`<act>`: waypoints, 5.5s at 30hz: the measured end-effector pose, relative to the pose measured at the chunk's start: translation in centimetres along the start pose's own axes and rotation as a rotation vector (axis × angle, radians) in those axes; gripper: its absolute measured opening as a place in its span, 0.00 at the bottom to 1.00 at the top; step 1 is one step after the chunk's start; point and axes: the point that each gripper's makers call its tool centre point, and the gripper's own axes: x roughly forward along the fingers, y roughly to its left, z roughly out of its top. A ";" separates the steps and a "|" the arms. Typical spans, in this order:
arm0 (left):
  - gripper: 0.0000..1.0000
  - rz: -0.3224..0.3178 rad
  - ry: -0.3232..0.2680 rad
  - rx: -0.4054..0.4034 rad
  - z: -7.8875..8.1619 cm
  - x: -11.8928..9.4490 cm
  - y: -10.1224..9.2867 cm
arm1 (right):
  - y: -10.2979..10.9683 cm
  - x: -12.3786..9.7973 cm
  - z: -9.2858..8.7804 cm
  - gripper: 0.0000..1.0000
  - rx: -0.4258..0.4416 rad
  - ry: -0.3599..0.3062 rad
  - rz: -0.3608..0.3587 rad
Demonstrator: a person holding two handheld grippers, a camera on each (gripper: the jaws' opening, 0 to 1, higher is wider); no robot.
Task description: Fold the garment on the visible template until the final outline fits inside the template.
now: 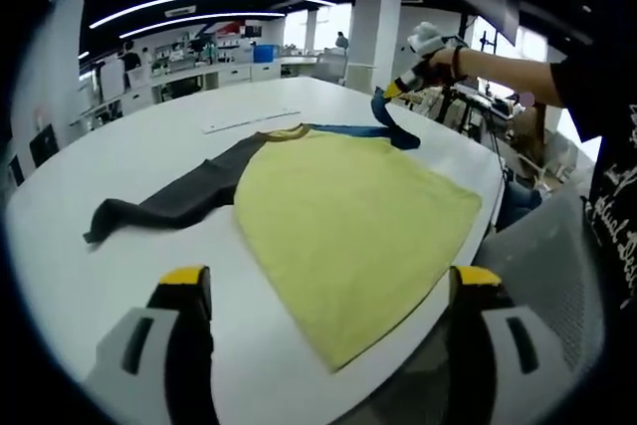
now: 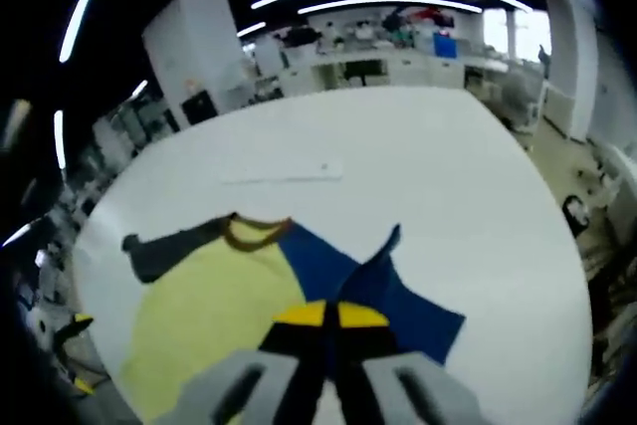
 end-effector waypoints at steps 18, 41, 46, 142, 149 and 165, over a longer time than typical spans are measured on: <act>0.97 -0.013 0.008 0.019 0.3 0.4 -0.2 | 7.4 2.2 1.3 0.00 -0.060 0.019 0.086; 0.97 -0.009 0.011 0.005 -0.1 0.5 0.0 | 15.1 4.7 2.2 0.00 -0.125 0.030 0.157; 0.97 -0.010 0.010 0.005 -0.2 0.5 0.0 | 16.8 5.1 2.5 0.00 -0.151 0.026 0.174; 0.99 0.124 0.027 -0.021 -0.8 -1.2 5.4 | 24.4 3.9 -4.9 0.97 -0.462 0.013 0.411; 0.99 0.162 0.031 -0.012 -0.9 -1.7 8.2 | 21.9 2.3 -5.4 0.99 -0.469 0.006 0.426; 0.99 0.258 0.027 0.006 -1.0 -2.5 13.2 | 17.3 -2.5 -7.9 0.99 -0.485 -0.016 0.430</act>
